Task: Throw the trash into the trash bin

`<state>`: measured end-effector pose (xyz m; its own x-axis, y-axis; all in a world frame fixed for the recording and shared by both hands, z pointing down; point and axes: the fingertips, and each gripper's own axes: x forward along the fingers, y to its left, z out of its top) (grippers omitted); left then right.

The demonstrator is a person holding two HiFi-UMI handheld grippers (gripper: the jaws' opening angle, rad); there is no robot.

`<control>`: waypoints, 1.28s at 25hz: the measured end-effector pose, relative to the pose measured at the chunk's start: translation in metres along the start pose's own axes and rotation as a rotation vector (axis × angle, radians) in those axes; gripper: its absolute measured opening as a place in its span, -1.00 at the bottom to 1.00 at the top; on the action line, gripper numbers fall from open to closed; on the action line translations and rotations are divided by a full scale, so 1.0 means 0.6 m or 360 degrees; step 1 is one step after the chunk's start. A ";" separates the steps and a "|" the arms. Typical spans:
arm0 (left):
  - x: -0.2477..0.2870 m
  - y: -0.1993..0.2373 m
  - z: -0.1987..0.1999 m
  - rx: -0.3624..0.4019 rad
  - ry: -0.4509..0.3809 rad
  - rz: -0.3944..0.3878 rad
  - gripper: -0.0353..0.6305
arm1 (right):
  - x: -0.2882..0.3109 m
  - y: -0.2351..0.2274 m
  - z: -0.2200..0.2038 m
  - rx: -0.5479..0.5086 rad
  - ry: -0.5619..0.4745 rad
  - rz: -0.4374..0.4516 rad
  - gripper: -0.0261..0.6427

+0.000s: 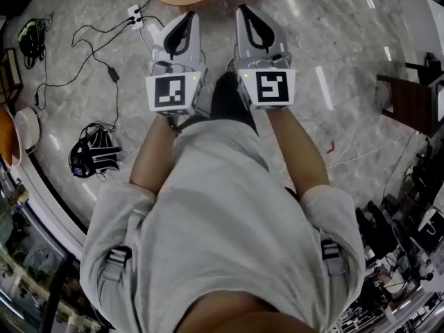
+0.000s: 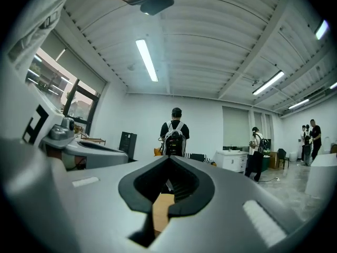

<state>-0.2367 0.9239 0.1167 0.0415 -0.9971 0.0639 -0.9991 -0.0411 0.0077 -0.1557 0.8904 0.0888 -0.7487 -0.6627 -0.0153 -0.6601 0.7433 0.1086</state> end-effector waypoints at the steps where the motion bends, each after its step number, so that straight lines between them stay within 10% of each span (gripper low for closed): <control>1: 0.029 0.004 -0.001 0.0012 0.0010 0.0004 -0.84 | 0.022 -0.020 -0.004 0.0012 -0.0012 0.0011 -0.90; 14: 0.349 -0.031 0.004 0.0049 0.0179 -0.0022 -0.84 | 0.202 -0.265 -0.055 0.0075 0.0033 0.0115 -0.90; 32: 0.601 0.150 -0.103 0.0027 0.0385 0.0008 -0.84 | 0.491 -0.335 -0.164 0.0118 0.0209 0.0232 -0.90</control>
<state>-0.3112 0.5648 0.2020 0.0344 -0.9529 0.3013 -0.9992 -0.0391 -0.0097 -0.2376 0.5371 0.1604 -0.8255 -0.5503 0.1251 -0.5516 0.8337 0.0268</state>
